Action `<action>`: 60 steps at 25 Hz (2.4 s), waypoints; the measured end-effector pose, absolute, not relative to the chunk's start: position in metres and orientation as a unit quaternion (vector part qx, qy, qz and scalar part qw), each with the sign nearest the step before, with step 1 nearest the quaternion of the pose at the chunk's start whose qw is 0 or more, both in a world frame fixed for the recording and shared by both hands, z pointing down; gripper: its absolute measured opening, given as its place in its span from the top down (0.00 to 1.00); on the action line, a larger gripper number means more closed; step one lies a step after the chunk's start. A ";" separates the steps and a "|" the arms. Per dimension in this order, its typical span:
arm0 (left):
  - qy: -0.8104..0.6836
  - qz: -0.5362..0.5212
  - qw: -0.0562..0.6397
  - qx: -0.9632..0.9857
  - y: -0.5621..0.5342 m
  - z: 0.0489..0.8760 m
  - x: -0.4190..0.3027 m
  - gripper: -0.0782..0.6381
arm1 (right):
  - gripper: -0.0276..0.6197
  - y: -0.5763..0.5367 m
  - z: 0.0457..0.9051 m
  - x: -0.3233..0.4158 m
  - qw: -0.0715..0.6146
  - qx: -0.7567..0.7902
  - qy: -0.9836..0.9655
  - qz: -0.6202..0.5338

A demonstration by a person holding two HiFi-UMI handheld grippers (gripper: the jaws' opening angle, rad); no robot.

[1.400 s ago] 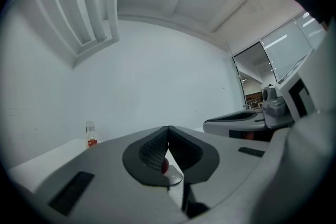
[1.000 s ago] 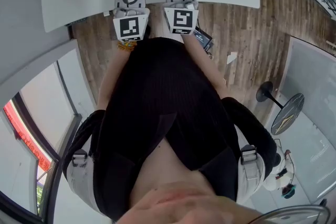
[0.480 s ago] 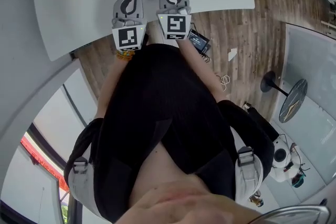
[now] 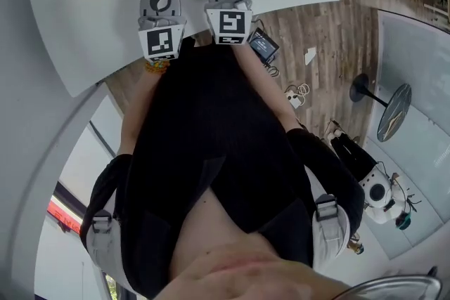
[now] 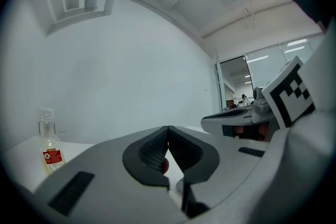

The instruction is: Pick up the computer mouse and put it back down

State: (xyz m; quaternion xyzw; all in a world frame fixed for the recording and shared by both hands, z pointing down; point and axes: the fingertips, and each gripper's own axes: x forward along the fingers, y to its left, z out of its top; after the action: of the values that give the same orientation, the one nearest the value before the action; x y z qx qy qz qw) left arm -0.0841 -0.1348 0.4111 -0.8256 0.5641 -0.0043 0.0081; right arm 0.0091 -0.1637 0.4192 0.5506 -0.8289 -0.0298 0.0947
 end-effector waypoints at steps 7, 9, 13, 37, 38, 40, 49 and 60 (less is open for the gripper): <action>0.560 -0.003 0.008 -0.829 -0.154 0.417 -0.083 0.87 | 0.91 -0.176 0.430 0.000 0.100 0.542 -0.833 -0.034; 0.565 0.000 0.007 -0.825 -0.160 0.419 -0.084 0.87 | 0.91 -0.180 0.432 0.000 0.099 0.540 -0.835 -0.037; 0.569 -0.001 0.006 -0.822 -0.166 0.420 -0.082 0.87 | 0.91 -0.183 0.437 0.004 0.101 0.540 -0.835 -0.032; 0.560 -0.032 0.006 -0.828 -0.157 0.436 -0.086 0.87 | 0.55 -0.172 0.542 -0.005 0.201 0.512 -0.830 0.095; 0.560 -0.032 0.006 -0.828 -0.157 0.436 -0.085 0.87 | 0.54 -0.171 0.547 -0.004 0.206 0.510 -0.829 0.101; 0.559 -0.032 0.007 -0.829 -0.156 0.435 -0.085 0.87 | 0.53 -0.169 0.554 -0.003 0.215 0.506 -0.828 0.112; 0.563 -0.032 0.008 -0.826 -0.157 0.435 -0.089 0.87 | 0.51 -0.164 0.588 -0.008 0.266 0.485 -0.817 0.161; 0.569 -0.029 0.007 -0.822 -0.161 0.434 -0.094 0.87 | 0.51 -0.161 0.612 -0.009 0.304 0.466 -0.800 0.222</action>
State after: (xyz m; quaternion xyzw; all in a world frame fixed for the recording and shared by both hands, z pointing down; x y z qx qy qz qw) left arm -0.0937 -0.1608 0.4345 -0.8220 0.5687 -0.0294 0.0071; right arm -0.0091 -0.1612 0.6122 0.4663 -0.8005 0.2217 0.3042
